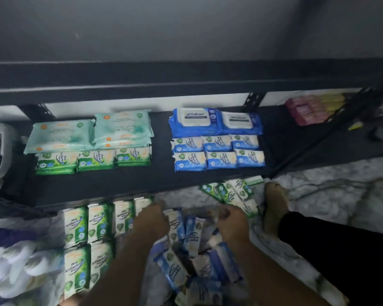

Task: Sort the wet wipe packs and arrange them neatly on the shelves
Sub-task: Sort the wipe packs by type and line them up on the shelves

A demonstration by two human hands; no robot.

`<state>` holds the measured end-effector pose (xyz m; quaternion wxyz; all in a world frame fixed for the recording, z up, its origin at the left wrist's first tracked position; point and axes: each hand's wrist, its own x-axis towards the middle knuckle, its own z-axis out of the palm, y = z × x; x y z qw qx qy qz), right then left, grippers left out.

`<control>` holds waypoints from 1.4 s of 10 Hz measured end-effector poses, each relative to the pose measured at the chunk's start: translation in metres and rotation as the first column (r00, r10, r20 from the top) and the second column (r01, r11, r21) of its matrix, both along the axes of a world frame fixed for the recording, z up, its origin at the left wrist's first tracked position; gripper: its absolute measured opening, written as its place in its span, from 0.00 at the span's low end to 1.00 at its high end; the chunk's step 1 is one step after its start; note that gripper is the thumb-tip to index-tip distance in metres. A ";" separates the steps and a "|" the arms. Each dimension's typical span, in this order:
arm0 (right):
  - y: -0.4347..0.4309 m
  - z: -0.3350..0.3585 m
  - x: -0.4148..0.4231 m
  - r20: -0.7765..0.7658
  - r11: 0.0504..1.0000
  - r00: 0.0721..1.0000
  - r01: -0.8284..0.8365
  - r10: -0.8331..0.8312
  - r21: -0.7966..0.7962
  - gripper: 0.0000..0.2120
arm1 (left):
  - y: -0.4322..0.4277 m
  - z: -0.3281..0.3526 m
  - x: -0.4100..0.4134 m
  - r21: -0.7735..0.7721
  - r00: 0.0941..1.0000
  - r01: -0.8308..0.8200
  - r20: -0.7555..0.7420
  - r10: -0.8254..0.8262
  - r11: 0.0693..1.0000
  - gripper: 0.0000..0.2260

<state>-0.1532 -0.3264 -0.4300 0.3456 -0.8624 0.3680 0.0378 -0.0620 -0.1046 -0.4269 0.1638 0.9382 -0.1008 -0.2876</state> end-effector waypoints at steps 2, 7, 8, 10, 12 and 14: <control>-0.069 0.037 -0.051 -0.042 0.996 0.995 0.085 -0.086 -0.024 0.07 | -0.051 0.033 -0.034 -0.019 0.978 0.193 0.086 -0.190 0.981 0.19; -0.168 -0.064 -0.026 -0.058 0.969 0.996 0.074 -0.062 0.236 0.11 | -0.164 -0.017 -0.002 -0.005 0.895 0.443 0.068 -0.442 0.897 0.31; -0.167 -0.097 -0.015 -0.240 0.860 0.928 0.359 -0.286 0.362 0.17 | -0.189 -0.042 0.014 0.009 0.820 0.564 0.112 -0.561 0.826 0.35; -0.155 -0.108 0.017 -0.478 0.834 0.832 0.459 -0.283 0.306 0.44 | -0.215 -0.078 0.019 0.117 0.696 0.678 0.217 -0.685 0.726 0.34; -0.155 -0.122 0.027 -0.508 0.901 0.809 0.413 -0.295 0.135 0.39 | -0.229 -0.085 0.028 0.227 0.674 0.648 0.274 -0.686 0.727 0.31; -0.155 -0.123 0.025 -0.470 0.863 0.794 0.490 -0.385 0.122 0.36 | -0.217 -0.096 0.025 0.186 0.755 0.575 0.256 -0.604 0.797 0.27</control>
